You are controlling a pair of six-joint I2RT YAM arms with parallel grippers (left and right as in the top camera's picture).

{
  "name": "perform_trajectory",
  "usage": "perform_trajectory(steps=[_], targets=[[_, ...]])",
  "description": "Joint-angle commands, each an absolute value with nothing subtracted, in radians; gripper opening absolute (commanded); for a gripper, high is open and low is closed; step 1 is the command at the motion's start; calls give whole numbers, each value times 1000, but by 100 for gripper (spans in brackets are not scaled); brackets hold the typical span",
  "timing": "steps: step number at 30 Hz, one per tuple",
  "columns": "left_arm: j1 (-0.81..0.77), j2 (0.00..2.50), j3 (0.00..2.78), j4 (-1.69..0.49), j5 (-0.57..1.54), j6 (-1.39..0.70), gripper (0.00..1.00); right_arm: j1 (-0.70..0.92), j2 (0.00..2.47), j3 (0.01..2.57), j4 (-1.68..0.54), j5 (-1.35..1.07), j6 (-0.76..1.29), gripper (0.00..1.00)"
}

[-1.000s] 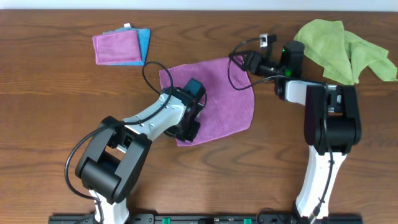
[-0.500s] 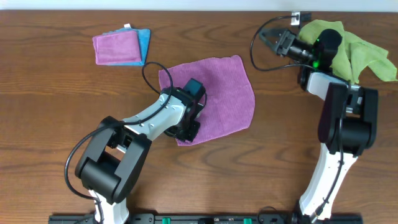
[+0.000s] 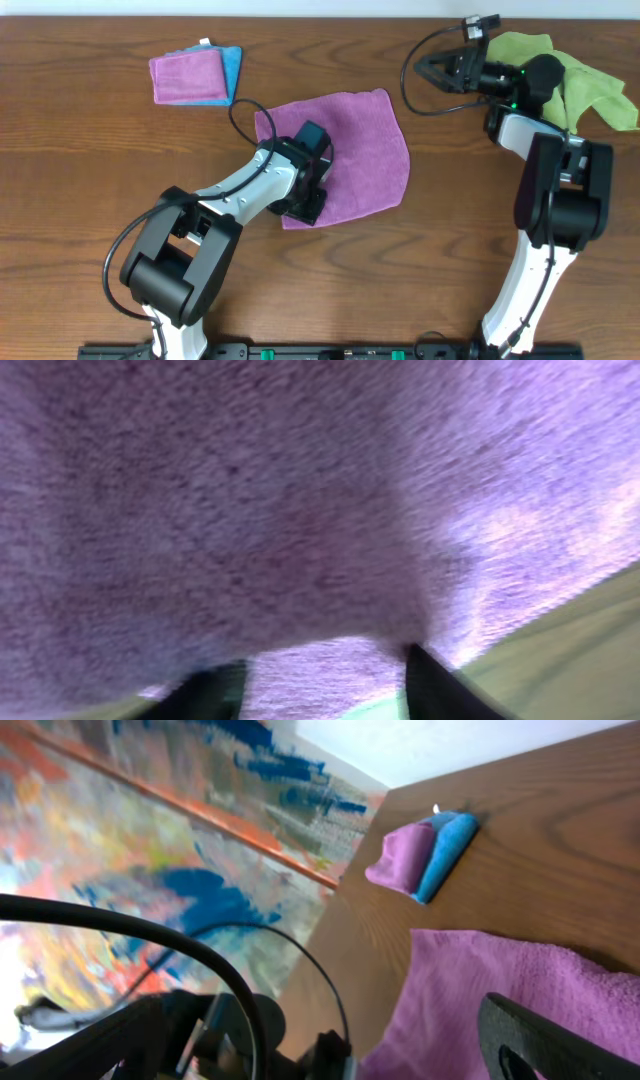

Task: Fold the cloth

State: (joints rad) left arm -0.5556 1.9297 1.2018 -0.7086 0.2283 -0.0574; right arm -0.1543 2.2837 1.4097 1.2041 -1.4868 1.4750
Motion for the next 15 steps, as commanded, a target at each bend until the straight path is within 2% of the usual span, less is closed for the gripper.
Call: perform_trajectory(steps=[1, 2, 4, 5, 7, 11, 15], targets=[[-548, 1961, 1199, -702, 207, -60, 67, -162, 2288, 1426, 1058, -1461, 1364, 99], [-548, 1961, 1199, -702, 207, -60, 73, -162, 2288, 1426, 931, -1419, 1316, 99], [-548, 1961, 1199, -703, 207, -60, 99, -162, 2288, 1426, 680, -1304, 1253, 99], [-548, 1961, 1199, -702, 207, -60, 95, -162, 2288, 1426, 522, -1218, 1243, 99], [-548, 1961, 1199, -702, 207, -60, 95, -160, 2288, 1426, 319, -1080, 1193, 99], [-548, 1961, 1199, -703, 207, -60, 96, -154, 2288, 1426, 142, -908, 1092, 99], [-548, 1961, 1200, -714, 207, -60, 95, -142, 2288, 1426, -23, -818, 908, 99]])
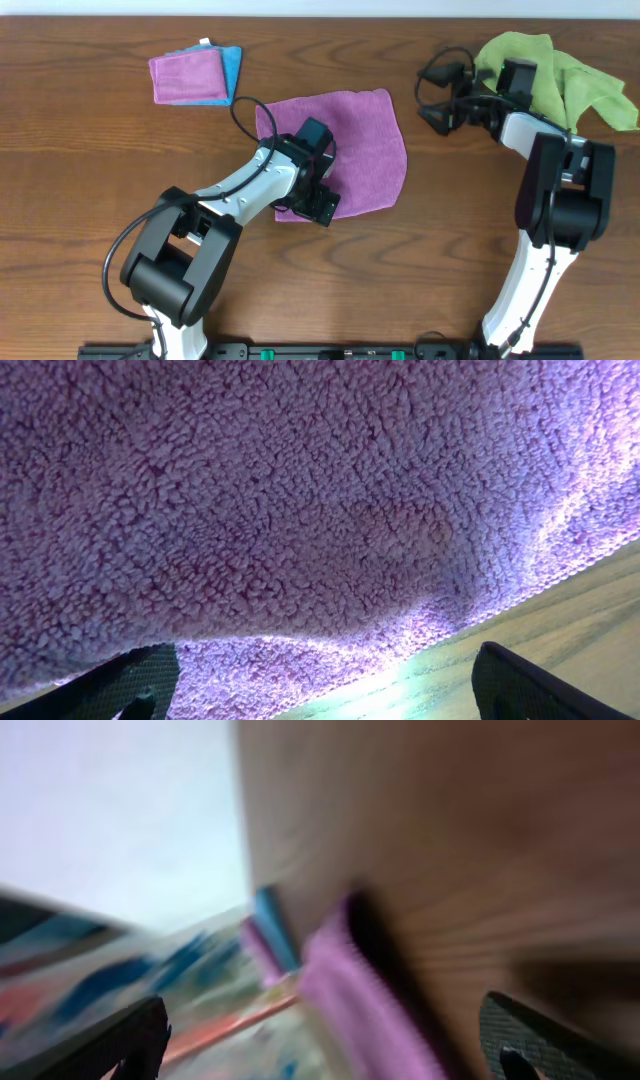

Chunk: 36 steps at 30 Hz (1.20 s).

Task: Fold the cloth

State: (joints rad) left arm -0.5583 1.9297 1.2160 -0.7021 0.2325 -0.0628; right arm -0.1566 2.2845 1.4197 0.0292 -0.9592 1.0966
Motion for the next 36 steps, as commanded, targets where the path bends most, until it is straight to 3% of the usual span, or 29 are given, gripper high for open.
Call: perform_trajectory(steps=[1, 17, 29, 36], targets=[[-548, 1961, 1201, -717, 207, -60, 95, -140, 2288, 1427, -56, -805, 871, 99], [-548, 1961, 1229, -742, 209, -60, 96, -83, 2236, 1871, -926, -334, 255, 99], [-553, 1921, 1398, -826, 309, -60, 95, -64, 1993, 1856, -1174, -181, 66, 99], [-579, 1746, 1410, -842, 147, -110, 95, -64, 1776, 1710, -1115, -160, 60, 99]])
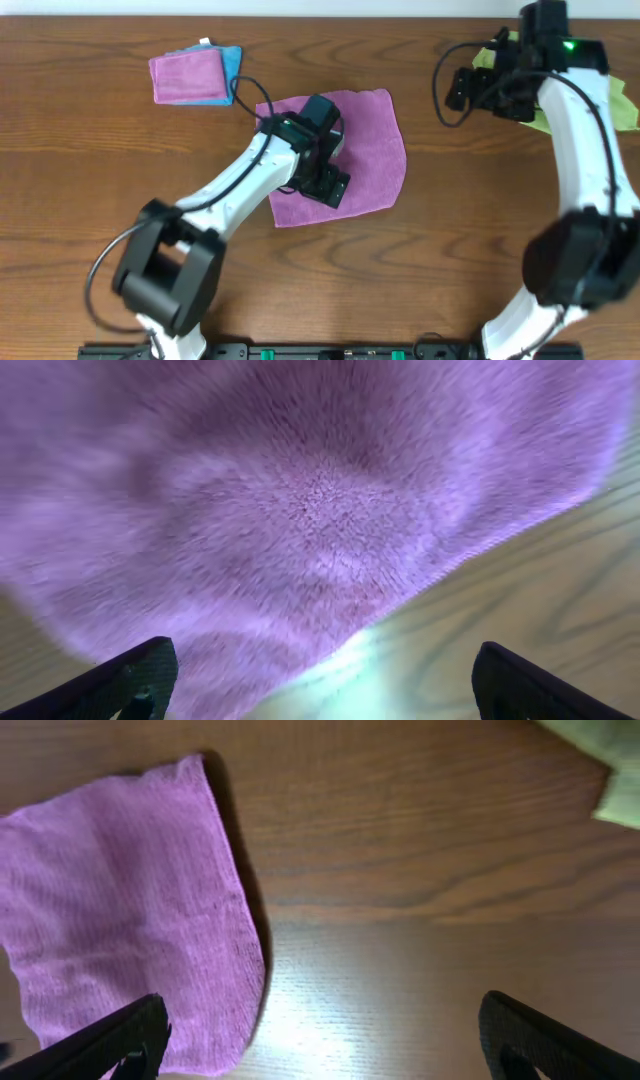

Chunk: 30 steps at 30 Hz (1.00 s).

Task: Fold the cloth

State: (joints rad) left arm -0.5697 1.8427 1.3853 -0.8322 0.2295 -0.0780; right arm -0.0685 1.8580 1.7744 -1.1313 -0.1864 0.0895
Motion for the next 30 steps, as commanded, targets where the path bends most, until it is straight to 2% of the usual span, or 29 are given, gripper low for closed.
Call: perform_trajectory(steps=[1, 6, 12, 20, 30], targets=[[-579, 1725, 1410, -850, 146, -113, 95, -64, 1736, 1666, -1092, -160, 50, 99], [-577, 1651, 1388, -916, 82, -165, 95, -67, 1540, 1407, -955, -161, 43, 99], [-576, 1628, 1228, -875, 75, -268, 95, -68, 1419, 1177, -810, -217, 43, 99], [-533, 1580, 1113, -815, 95, -349, 95, -68, 1494, 1055, -665, -378, 43, 99], [-382, 1553, 971, -646, 312, -336, 95, -59, 1715, 1055, -593, -565, 31, 99]])
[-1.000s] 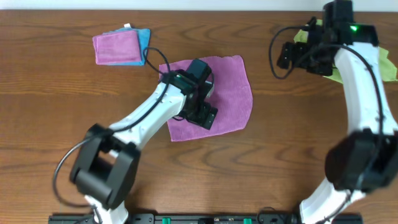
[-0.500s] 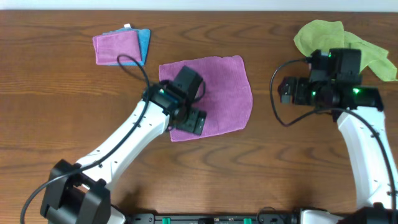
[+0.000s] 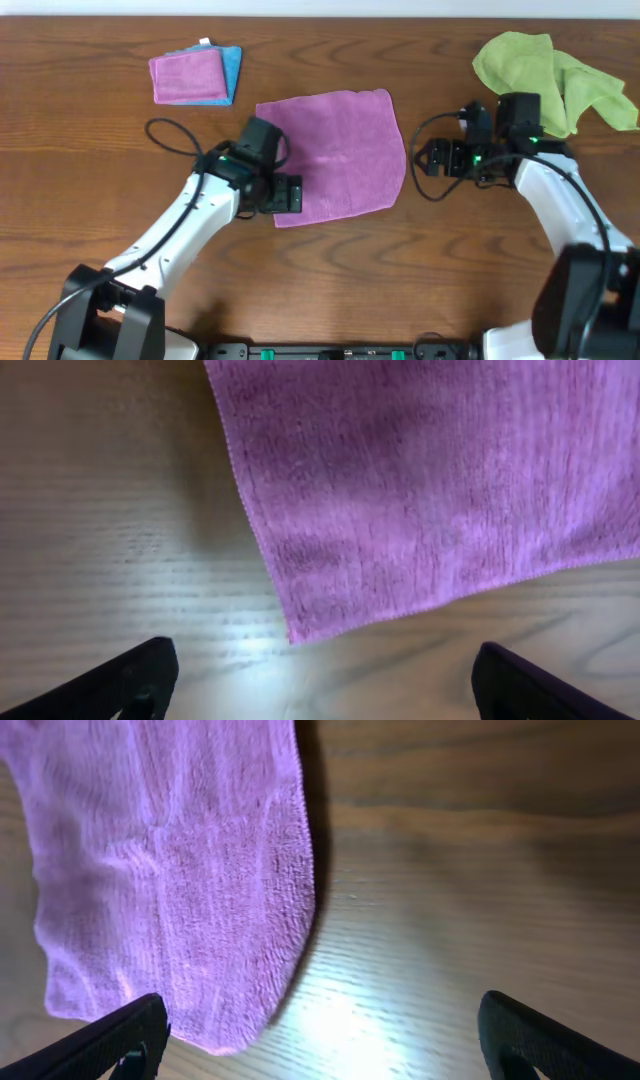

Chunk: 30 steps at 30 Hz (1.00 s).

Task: Fold the cloth

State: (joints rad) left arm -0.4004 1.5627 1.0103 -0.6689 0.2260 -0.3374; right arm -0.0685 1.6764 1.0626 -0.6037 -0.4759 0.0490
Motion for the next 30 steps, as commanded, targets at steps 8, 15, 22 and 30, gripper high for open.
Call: perform_trajectory(steps=[8, 15, 22, 30], targets=[[-373, 1553, 923, -559, 372, -342, 95, 1, 1798, 1055, -477, -611, 28, 99], [-373, 1553, 923, -562, 387, -341, 95, 26, 1868, 1056, -360, -664, 78, 99], [-373, 1553, 923, -551, 394, -340, 95, 26, 1907, 1056, -315, -664, 93, 99], [-373, 1553, 923, -523, 416, -337, 95, 26, 1972, 1056, -216, -706, 154, 99]])
